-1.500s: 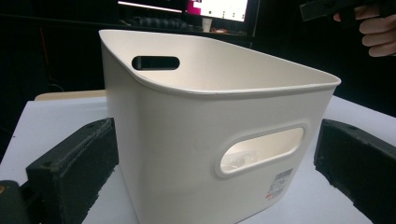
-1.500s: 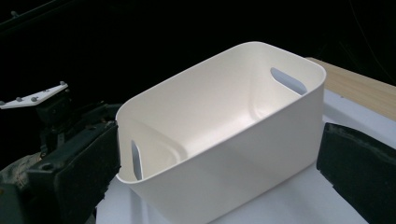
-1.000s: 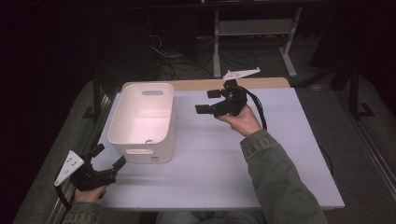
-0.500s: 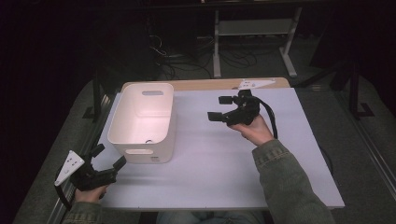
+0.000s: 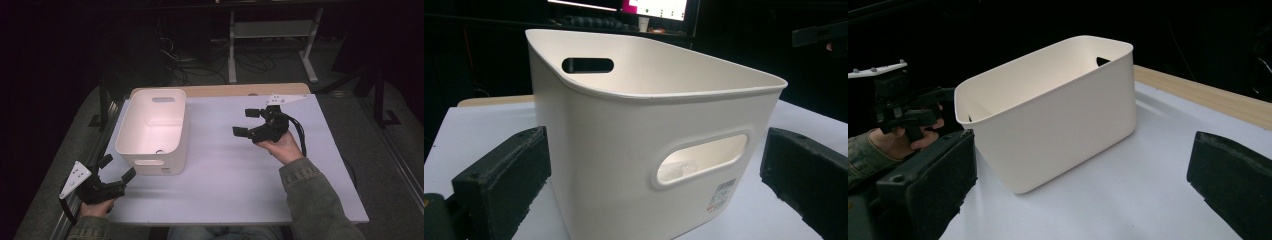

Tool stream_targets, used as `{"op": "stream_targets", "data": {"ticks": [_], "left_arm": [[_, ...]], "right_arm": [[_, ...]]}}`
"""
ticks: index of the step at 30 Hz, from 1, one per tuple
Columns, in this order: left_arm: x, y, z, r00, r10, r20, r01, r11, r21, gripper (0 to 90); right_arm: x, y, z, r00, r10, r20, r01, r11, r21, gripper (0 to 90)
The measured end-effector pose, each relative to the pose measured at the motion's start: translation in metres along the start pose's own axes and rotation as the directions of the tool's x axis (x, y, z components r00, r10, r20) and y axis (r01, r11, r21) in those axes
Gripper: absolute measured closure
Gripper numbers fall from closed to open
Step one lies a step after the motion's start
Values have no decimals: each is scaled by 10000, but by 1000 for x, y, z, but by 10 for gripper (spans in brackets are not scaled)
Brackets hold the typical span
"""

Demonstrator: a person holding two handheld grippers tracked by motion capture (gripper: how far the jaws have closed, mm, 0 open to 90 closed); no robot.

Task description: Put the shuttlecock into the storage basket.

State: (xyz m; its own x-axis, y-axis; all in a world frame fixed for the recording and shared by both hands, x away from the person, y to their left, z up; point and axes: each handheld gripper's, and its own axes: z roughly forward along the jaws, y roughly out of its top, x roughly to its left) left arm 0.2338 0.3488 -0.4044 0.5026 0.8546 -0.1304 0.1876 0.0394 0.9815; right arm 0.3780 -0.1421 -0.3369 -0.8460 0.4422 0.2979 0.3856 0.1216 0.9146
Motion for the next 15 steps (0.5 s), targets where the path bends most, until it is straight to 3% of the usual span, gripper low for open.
{"op": "stream_targets", "data": {"ticks": [10, 15], "left_arm": [[0, 0, 0, 10000, -9, -8, 9, 10000, 7, 0], [1, 0, -1, 10000, 5, -34, -5, 10000, -33, 0]], "right_arm": [[-2, -14, -17, 9982, -17, 594, 31, 9997, -236, 0], [-3, -24, -25, 9977, -5, 681, 26, 9996, -294, 0]]}}
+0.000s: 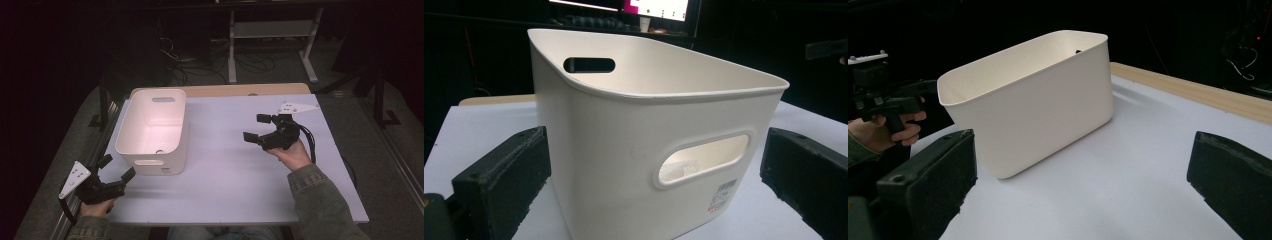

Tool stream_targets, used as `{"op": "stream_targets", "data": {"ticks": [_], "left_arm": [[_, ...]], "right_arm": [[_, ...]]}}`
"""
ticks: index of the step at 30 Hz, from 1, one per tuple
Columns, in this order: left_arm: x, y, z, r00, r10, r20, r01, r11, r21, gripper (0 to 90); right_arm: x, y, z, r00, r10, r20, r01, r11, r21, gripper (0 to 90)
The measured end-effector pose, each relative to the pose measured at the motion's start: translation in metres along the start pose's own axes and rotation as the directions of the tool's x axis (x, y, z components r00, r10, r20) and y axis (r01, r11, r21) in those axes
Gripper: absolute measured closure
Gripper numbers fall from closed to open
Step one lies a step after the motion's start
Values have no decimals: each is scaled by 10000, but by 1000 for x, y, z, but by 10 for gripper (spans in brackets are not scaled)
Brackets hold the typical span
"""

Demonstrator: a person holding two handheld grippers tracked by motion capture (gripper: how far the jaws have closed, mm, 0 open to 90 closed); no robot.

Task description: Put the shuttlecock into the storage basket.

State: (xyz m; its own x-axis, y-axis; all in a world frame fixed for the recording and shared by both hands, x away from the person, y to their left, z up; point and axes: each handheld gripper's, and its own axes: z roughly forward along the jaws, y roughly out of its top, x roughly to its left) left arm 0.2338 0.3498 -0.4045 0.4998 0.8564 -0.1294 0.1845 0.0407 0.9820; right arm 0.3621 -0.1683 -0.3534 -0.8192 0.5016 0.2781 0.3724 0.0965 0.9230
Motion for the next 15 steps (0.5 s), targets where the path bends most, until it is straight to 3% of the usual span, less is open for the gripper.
{"op": "stream_targets", "data": {"ticks": [15], "left_arm": [[0, -1, 1, 10000, -22, 36, 22, 9998, 174, 0]], "right_arm": [[1, -29, -24, 9987, 95, 494, -85, 9998, -195, 0]]}}
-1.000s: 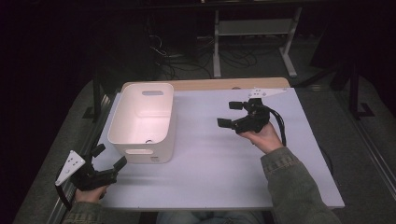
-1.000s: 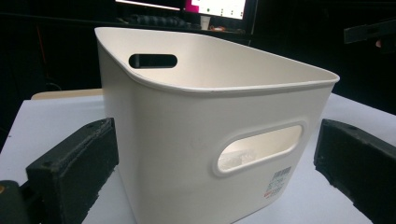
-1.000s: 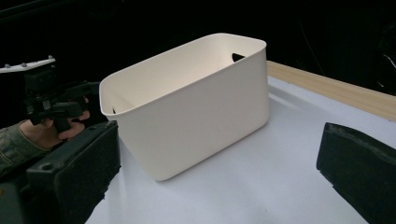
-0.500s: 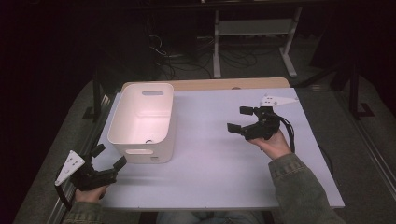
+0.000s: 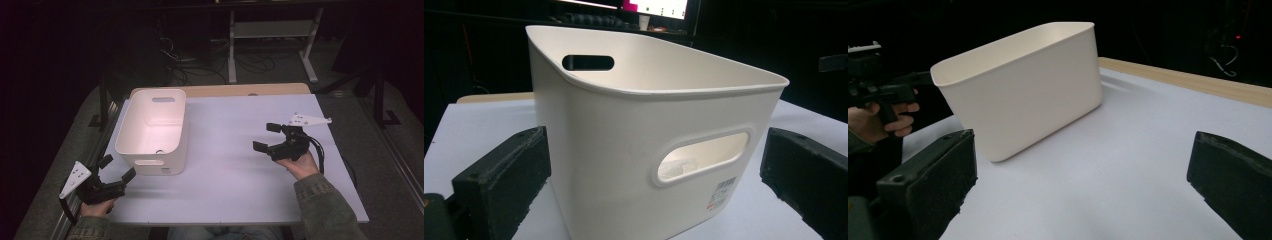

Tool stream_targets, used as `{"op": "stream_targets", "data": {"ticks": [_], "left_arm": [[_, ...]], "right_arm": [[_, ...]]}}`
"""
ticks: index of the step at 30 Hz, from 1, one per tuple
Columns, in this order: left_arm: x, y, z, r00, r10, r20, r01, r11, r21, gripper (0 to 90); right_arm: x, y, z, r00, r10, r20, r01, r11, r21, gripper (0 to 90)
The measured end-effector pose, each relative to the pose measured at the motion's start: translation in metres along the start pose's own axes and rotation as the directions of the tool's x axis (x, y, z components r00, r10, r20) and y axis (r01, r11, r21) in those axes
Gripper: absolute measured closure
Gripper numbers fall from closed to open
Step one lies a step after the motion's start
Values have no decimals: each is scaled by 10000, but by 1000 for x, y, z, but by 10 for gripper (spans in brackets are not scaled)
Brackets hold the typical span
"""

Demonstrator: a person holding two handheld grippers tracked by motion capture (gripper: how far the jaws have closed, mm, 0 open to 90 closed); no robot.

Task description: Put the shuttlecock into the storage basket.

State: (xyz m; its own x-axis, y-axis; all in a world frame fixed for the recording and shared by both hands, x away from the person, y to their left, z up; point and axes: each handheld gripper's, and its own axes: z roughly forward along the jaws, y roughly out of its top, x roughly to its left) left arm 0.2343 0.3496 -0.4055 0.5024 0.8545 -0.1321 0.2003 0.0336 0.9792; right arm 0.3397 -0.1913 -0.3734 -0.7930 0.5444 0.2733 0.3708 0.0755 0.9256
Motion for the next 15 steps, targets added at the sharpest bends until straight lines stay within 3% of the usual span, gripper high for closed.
{"op": "stream_targets", "data": {"ticks": [15], "left_arm": [[-1, 0, 0, 10000, 14, -37, -14, 10000, -22, 0]], "right_arm": [[-9, -23, -26, 9975, 250, 665, -233, 9994, -256, 0]]}}
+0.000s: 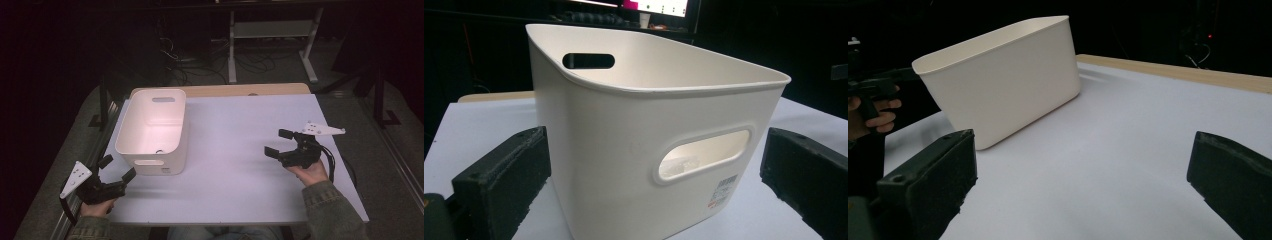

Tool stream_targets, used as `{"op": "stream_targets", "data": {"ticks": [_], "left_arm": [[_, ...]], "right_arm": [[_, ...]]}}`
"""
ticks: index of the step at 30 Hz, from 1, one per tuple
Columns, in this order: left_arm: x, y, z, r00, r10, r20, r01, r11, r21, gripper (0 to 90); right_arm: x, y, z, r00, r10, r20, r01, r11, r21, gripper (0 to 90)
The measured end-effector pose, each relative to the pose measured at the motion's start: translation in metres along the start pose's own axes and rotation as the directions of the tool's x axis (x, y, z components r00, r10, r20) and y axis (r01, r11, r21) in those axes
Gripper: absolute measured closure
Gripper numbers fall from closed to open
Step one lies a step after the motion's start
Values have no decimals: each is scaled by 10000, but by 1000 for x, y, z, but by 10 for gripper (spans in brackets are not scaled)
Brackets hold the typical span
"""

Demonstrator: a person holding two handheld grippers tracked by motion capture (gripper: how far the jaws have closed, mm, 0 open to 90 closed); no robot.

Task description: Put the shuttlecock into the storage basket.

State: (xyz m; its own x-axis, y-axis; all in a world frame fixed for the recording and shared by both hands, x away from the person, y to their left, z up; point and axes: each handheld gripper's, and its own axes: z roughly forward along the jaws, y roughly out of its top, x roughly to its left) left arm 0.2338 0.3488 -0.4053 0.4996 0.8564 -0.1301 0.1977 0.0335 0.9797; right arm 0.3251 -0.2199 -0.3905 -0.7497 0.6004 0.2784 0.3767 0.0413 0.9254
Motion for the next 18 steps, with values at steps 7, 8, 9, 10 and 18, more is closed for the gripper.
{"op": "stream_targets", "data": {"ticks": [7, 8, 9, 10, 18], "left_arm": [[0, 0, 0, 10000, -18, -10, 18, 10000, -9, 0], [0, 0, 0, 10000, 1, -14, -1, 10000, -5, 0], [0, 0, 0, 10000, -9, -16, 9, 10000, -1, 0], [0, 0, 0, 10000, 1, -11, -1, 10000, -3, 0], [0, 0, 0, 10000, 2, -13, -2, 10000, 7, 0]], "right_arm": [[-3, -8, -11, 9996, -1, 278, 2, 10000, -28, 0], [-3, -10, -13, 9996, 45, 287, -45, 10000, -5, 0], [-4, -11, -15, 9994, 30, 351, -30, 10000, 0, 0], [-4, -13, -17, 9992, 20, 403, -20, 10000, 8, 0], [-4, -21, -31, 9966, -156, 811, 173, 9996, -205, 0]]}}
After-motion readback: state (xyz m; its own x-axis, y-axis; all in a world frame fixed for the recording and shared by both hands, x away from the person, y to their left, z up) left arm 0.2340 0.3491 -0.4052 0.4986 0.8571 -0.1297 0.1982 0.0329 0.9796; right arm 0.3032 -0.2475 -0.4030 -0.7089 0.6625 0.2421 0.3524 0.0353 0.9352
